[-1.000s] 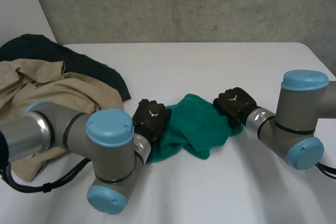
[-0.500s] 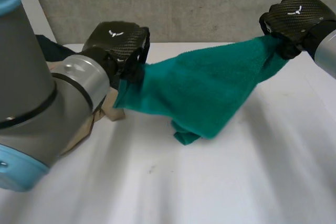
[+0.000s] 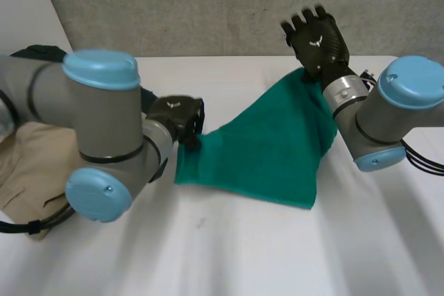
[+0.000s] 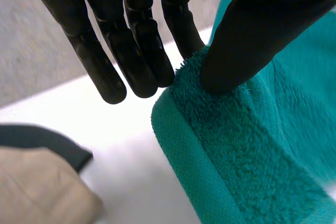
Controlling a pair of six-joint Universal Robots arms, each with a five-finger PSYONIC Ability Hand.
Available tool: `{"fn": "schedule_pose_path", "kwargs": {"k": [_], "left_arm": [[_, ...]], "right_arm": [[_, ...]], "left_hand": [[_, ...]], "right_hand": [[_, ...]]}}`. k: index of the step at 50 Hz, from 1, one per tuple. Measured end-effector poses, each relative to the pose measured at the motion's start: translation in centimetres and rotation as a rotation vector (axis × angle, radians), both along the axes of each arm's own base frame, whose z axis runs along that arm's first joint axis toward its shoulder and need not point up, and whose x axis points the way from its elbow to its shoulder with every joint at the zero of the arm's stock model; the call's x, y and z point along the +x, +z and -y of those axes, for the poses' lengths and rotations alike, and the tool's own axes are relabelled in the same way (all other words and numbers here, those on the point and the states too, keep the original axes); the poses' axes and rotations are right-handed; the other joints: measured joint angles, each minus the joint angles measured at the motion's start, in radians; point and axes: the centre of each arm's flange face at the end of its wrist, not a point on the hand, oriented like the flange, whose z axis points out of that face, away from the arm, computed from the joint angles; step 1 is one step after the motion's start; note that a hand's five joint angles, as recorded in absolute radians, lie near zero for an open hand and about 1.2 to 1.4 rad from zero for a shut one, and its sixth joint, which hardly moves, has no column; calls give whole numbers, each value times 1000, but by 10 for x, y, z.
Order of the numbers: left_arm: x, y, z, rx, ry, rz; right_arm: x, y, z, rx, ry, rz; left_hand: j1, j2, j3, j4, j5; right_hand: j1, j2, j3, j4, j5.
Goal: Fold the laundry.
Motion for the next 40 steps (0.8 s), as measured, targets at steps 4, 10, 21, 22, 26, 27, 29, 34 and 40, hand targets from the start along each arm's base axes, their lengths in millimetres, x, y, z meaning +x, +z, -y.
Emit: {"fn": "schedule_pose_path", "kwargs": {"k": [4, 10, 21, 22, 26, 27, 29, 34, 40], "left_arm": [[6, 37, -10, -62, 2, -66], [18, 94, -30, -174, -3, -152], [20, 157, -63, -327, -55, -280], [19, 159, -64, -333, -60, -287], [11, 169, -72, -360, -88, -318], [10, 170, -73, -362, -91, -321], [8, 172, -76, -368, -101, -330], [3, 177, -81, -378, -121, -346], [4, 179, -82, -384, -116, -348]], "right_arm": [[-6, 26, -8, 13, -29, 98], [-32, 47, -41, 276, -99, 83], [-79, -2, -121, 990, -165, 212], [-79, -6, -123, 1008, -157, 236], [-76, -28, -133, 1054, -91, 366], [-74, -31, -133, 1055, -80, 385], [-70, -38, -132, 1056, -53, 427], [-52, -60, -127, 1073, 8, 481], [-21, -75, -120, 1039, 36, 433]], "left_hand": [[0, 0, 0, 0, 0], [0, 0, 0, 0, 0], [0, 0, 0, 0, 0], [0, 0, 0, 0, 0], [0, 0, 0, 0, 0], [0, 0, 0, 0, 0], [0, 0, 0, 0, 0], [0, 0, 1, 4, 0], [0, 2, 3, 4, 0]], "right_hand": [[-25, -40, -57, -57, -41], [-25, -40, -57, -57, -41], [-25, -40, -57, -56, -41], [-25, -40, -57, -56, -41], [-25, -40, -57, -56, -41], [-25, -40, -57, -56, -41], [-25, -40, -57, -56, -41], [177, 175, 158, 157, 148], [855, 911, 906, 921, 881]]}}
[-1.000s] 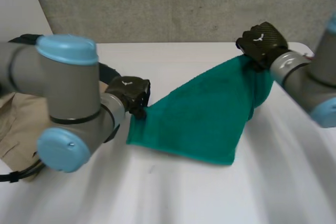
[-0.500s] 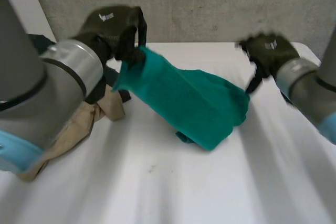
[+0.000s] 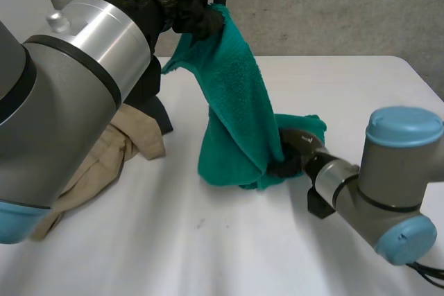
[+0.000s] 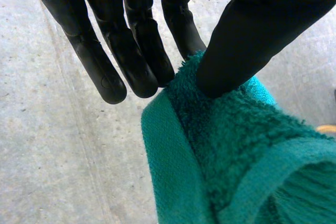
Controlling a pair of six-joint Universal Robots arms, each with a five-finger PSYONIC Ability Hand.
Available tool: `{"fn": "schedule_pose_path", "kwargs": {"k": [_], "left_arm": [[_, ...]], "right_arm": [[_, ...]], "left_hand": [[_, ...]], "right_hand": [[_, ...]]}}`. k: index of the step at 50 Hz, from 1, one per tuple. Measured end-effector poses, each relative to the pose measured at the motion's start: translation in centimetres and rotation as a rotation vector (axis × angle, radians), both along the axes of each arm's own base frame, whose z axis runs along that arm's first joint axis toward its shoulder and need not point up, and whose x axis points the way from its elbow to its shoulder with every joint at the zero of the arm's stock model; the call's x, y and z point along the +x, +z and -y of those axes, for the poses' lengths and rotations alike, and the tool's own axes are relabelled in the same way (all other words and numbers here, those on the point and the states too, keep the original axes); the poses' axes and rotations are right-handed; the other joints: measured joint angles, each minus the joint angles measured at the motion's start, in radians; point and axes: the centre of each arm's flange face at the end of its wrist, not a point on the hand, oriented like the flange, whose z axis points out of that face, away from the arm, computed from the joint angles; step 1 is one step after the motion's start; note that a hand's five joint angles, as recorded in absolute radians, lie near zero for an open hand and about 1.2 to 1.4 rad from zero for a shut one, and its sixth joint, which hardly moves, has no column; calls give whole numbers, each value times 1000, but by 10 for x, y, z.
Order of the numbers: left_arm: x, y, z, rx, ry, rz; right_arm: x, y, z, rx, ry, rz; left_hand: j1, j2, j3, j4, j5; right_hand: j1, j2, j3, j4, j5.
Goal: Fold the laundry.
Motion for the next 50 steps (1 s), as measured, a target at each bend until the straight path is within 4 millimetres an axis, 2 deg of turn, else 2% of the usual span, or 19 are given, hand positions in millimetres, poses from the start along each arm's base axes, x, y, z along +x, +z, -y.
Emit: {"fn": "schedule_pose_path", "kwargs": {"k": [3, 10, 13, 16, 20, 23, 26, 27, 30, 31, 32, 34, 36, 39, 41, 43, 47, 50], "left_arm": [[3, 0, 2, 0, 15, 1], [24, -12, 19, 31, 114, 30], [32, -24, 28, 62, 152, 55], [41, -50, 41, 127, 192, 99], [44, -93, 55, 209, 221, 160], [40, -130, 66, 262, 229, 202], [35, -168, 77, 305, 232, 238], [32, -182, 82, 320, 233, 251], [26, -212, 92, 348, 233, 272], [24, -219, 95, 354, 233, 277], [22, -224, 98, 358, 232, 280], [20, -230, 102, 358, 232, 281], [18, -229, 105, 351, 231, 277], [19, -216, 106, 323, 233, 257], [23, -199, 105, 293, 239, 236], [27, -187, 101, 271, 244, 225], [40, -165, 86, 220, 256, 241], [50, -165, 72, 191, 258, 313]], "right_arm": [[-6, 29, 10, -134, -22, -70], [-52, 137, 37, -561, -81, -388], [-56, 153, 43, -635, -53, -492], [-51, 151, 54, -671, 9, -587], [-37, 129, 67, -700, 113, -706], [-21, 101, 70, -722, 215, -807], [-3, 60, 69, -737, 346, -925], [1, 47, 68, -738, 385, -957], [13, 11, 64, -743, 475, -1027], [16, 3, 64, -747, 482, -1036], [18, -1, 65, -751, 476, -1035], [21, -4, 67, -754, 440, -1015], [23, 1, 69, -752, 379, -967], [20, 19, 68, -721, 273, -852], [15, 42, 64, -682, 186, -729], [10, 55, 59, -654, 139, -650], [-13, 91, 40, -541, 23, -449], [-35, 97, 27, -438, -22, -413]], "left_hand": [[0, 0, 0, 0, 0], [0, 0, 0, 0, 0], [0, 0, 0, 0, 0], [0, 0, 0, 0, 0], [0, 0, 0, 0, 0], [0, 0, 0, 0, 0], [0, 0, 0, 0, 0], [0, 0, 0, 0, 0], [-16, -20, -10, -10, -9], [-232, -232, -230, -212, -202], [-453, -403, -397, -403, -391], [-796, -717, -708, -722, -706], [-928, -945, -935, -951, -909], [-928, -965, -962, -977, -925], [-927, -965, -962, -977, -925], [-918, -960, -958, -971, -920], [-833, -904, -901, -906, -854], [-777, -848, -845, -851, -800]], "right_hand": [[0, 0, 5, 11, 0], [0, 0, 10, 12, 2], [0, 0, 10, 13, 12], [0, 0, 10, 14, 12], [0, 0, 10, 14, 12], [0, 0, 10, 14, 12], [-9, -24, -20, -21, -10], [-105, -145, -144, -129, -108], [-665, -721, -699, -685, -681], [-795, -852, -836, -847, -828], [-854, -914, -906, -912, -883], [-880, -950, -957, -967, -923], [-880, -950, -963, -977, -923], [-880, -950, -963, -977, -923], [-880, -950, -963, -977, -923], [-880, -950, -963, -977, -923], [-880, -950, -963, -977, -923], [-880, -950, -963, -977, -923]]}}
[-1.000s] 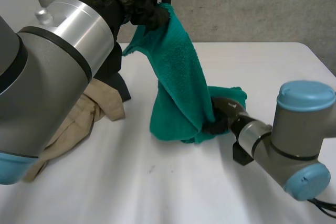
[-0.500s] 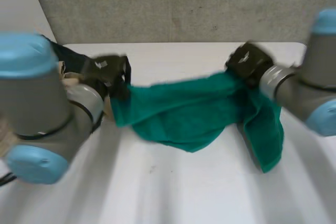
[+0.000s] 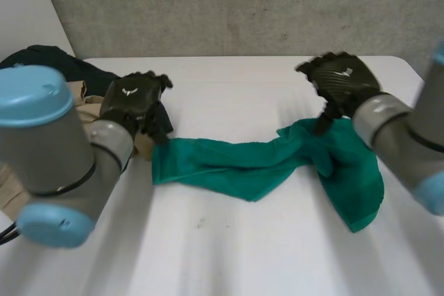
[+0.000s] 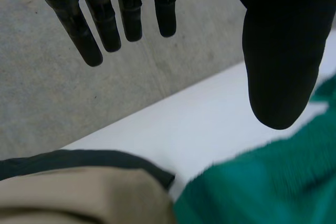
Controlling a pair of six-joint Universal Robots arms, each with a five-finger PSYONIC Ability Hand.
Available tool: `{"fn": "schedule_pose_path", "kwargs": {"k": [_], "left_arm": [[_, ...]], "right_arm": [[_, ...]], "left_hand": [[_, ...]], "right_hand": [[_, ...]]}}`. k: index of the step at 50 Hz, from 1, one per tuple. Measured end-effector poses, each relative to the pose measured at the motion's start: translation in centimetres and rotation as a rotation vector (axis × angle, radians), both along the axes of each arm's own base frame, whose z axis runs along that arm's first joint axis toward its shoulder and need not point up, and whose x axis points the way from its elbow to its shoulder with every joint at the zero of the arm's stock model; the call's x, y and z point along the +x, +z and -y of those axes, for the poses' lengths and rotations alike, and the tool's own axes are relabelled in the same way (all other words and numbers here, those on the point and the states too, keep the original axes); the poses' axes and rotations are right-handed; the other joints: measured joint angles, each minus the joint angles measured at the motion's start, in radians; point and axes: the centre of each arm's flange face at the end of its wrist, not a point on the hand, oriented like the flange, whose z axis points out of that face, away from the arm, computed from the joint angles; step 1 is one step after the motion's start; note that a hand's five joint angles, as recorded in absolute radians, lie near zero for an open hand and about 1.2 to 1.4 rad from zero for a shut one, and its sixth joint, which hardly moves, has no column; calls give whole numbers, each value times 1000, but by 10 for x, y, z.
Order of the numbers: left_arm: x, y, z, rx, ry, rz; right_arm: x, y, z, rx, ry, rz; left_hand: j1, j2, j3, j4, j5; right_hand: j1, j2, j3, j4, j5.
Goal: Fold the laundry.
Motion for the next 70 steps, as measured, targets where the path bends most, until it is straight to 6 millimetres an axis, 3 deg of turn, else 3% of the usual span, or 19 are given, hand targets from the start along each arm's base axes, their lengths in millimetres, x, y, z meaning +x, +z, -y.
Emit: {"fn": "schedule_pose_path", "kwargs": {"k": [5, 12, 17, 22, 27, 31, 38, 48, 55, 63, 70], "left_arm": [[11, -20, -20, -28, -41, 182], [13, -54, -24, -82, -107, 350], [12, -70, -9, -86, -114, 368], [16, -85, 22, -65, -79, 364], [21, -93, 43, -45, -43, 363], [22, -98, 48, -25, -35, 362], [17, -101, 43, -3, -46, 336], [3, -74, 21, -35, -73, 229], [-30, -62, -4, -94, -174, 176], [-61, -74, 9, -130, -219, 158], [-80, -81, 37, -166, -224, 136]], "right_arm": [[-33, -15, -23, 201, -76, -30], [-51, -46, -52, 354, -100, -88], [-53, -57, -60, 342, -96, -92], [-50, -64, -61, 284, -82, -78], [-45, -63, -55, 221, -73, -63], [-41, -61, -45, 187, -71, -61], [-38, -63, -32, 164, -66, -92], [-37, -64, -30, 158, -61, -114], [-39, -62, -26, 150, -67, -110], [-40, -59, -24, 141, -68, -106], [-39, -58, -21, 136, -65, -106]], "left_hand": [[18, 30, 34, 30, 35], [28, 39, 41, 39, 45], [28, 39, 41, 39, 45], [28, 39, 41, 39, 45], [57, 67, 71, 68, 71], [73, 82, 87, 85, 86], [74, 83, 88, 88, 90], [70, 80, 85, 84, 83], [64, 68, 68, 57, 53], [64, 67, 68, 57, 53], [64, 67, 68, 57, 53]], "right_hand": [[0, 0, 0, 0, 0], [0, 0, 2, 2, 0], [0, 1, 2, 2, 0], [0, 2, 2, 2, 0], [0, 2, 2, 2, 0], [0, 2, 2, 2, 0], [0, 2, 2, 2, 0], [0, 2, 1, 2, 0], [0, 0, 0, 0, 0], [0, 0, 0, 0, 0], [0, 0, 0, 0, 0]]}}
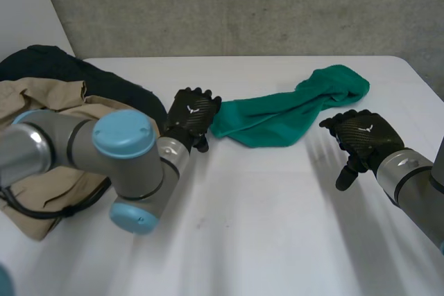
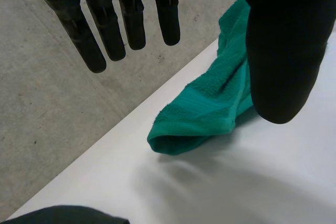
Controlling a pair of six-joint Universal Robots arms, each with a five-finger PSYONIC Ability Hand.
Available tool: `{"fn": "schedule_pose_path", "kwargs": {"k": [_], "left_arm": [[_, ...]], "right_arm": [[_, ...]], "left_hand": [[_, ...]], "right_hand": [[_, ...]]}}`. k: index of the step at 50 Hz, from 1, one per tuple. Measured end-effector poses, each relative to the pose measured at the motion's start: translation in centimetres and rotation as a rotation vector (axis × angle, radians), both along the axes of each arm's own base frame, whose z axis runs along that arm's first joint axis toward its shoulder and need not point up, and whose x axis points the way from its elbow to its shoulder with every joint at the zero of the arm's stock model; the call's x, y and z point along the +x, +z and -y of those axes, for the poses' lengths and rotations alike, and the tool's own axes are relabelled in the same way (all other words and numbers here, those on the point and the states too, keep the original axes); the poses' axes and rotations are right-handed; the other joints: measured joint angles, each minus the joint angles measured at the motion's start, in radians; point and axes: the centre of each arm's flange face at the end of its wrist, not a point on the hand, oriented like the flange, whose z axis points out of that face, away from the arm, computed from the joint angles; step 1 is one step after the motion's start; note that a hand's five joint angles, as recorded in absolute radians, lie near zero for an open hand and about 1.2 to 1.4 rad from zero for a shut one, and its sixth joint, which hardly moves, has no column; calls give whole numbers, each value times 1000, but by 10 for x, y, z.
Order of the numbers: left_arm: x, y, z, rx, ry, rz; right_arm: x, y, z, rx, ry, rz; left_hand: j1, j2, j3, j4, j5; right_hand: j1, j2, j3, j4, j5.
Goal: Fold the laundry.
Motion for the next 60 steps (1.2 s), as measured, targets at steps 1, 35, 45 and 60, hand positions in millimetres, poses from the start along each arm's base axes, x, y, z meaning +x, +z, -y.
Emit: {"fn": "schedule_pose_path", "kwargs": {"k": [1, 35, 45, 60], "left_arm": [[-3, -2, 5, -3, -6, -2], [-43, -56, 82, -22, -120, 18], [-47, -55, 86, -51, -132, 12], [-29, 100, 68, -268, 8, -86]], "right_arm": [[0, 0, 0, 1, 0, -1], [-7, -15, -6, 55, -12, -14], [-14, -15, -1, 47, -28, -33], [-31, 32, 47, -112, -99, 15]], "left_hand": [[0, 0, 0, 0, 0], [165, 168, 169, 180, 182], [739, 741, 733, 753, 739], [739, 776, 774, 790, 748]], "right_hand": [[0, 0, 0, 0, 0], [0, 0, 0, 0, 0], [0, 0, 0, 0, 0], [0, 0, 0, 0, 0]]}}
